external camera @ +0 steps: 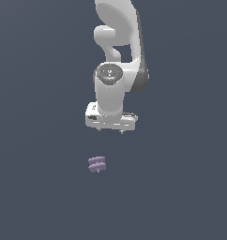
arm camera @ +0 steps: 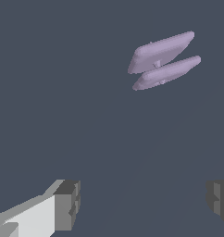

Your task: Pick up the object and move it to a goal position.

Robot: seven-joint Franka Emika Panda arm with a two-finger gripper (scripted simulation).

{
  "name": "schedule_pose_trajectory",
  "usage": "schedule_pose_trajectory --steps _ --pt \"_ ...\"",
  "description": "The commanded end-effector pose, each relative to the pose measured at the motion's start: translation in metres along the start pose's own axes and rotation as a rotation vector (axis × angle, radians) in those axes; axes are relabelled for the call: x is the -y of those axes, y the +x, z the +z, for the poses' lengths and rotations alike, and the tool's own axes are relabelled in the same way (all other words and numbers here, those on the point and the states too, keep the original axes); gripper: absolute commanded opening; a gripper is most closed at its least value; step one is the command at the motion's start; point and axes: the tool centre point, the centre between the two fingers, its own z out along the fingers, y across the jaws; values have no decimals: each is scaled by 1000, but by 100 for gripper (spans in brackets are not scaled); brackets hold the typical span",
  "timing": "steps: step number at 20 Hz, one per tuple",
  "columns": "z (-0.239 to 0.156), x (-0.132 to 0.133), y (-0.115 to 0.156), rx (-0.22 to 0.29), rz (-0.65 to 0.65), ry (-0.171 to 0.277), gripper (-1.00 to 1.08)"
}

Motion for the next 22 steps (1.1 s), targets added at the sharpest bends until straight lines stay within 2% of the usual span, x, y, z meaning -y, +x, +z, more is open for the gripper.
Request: schedule_pose_trajectory --steps 1,22 --pt "1 -2 6 0 54 2 100" --pt "22 -29 72 -9 684 23 100"
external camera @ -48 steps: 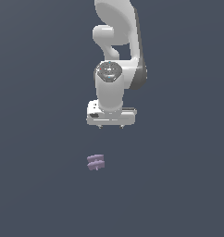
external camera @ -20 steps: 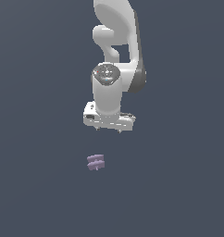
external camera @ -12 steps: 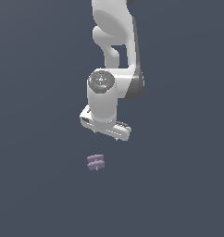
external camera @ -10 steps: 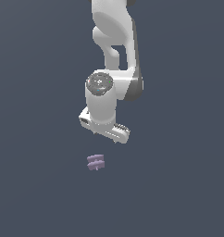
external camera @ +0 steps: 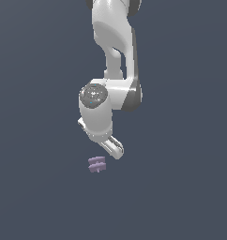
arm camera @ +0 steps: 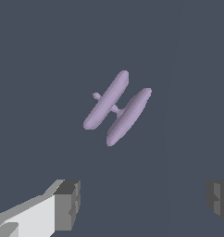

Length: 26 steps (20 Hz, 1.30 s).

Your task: Pick up the object and move it to a goal position.

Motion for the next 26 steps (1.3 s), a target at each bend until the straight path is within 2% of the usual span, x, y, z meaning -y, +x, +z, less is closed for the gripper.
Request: schedule_pose_trajectory --steps 1,15,26 --pt "3 2 8 -2 77 2 100" --pt "18 13 45 -13 468 14 100" --pt "25 17 58 -18 618 19 100"
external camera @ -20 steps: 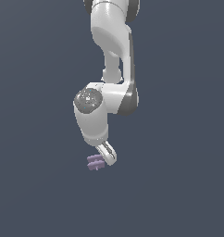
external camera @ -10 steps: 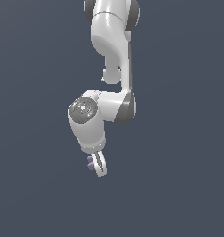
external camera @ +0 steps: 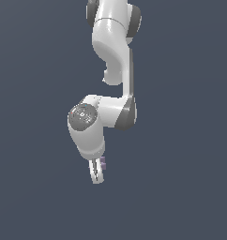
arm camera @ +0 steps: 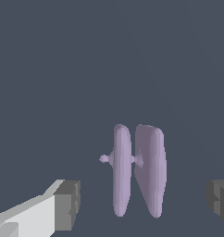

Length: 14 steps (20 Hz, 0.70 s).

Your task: Pick up the object and move it to a goal position.

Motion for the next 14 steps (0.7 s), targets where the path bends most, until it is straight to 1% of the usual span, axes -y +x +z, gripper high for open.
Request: schedule_pose_trajectory --steps 1,8,14 --pt "1 1 1 -1 18 1 100" --pt "5 2 1 -1 20 1 100" --pt "35 1 1 -1 24 1 100"
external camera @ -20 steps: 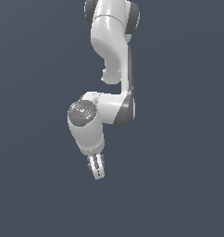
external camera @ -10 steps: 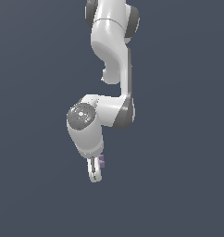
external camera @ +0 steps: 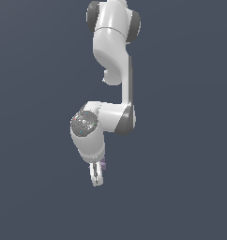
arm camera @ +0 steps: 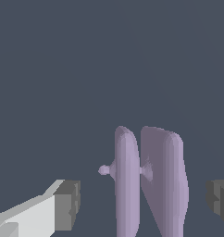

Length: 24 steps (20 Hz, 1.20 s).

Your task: Pick up the object and move it to a goal position.

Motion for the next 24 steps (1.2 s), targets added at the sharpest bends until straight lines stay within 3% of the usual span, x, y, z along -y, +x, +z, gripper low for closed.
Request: schedule_pose_trajectory --steps 1,10,11,24 --pt "15 -1 0 0 1 -1 100" --pt "26 0 0 0 2 -1 100" --pt "26 0 0 0 2 -1 -100" --pt "25 0 -1 0 2 -1 -100"
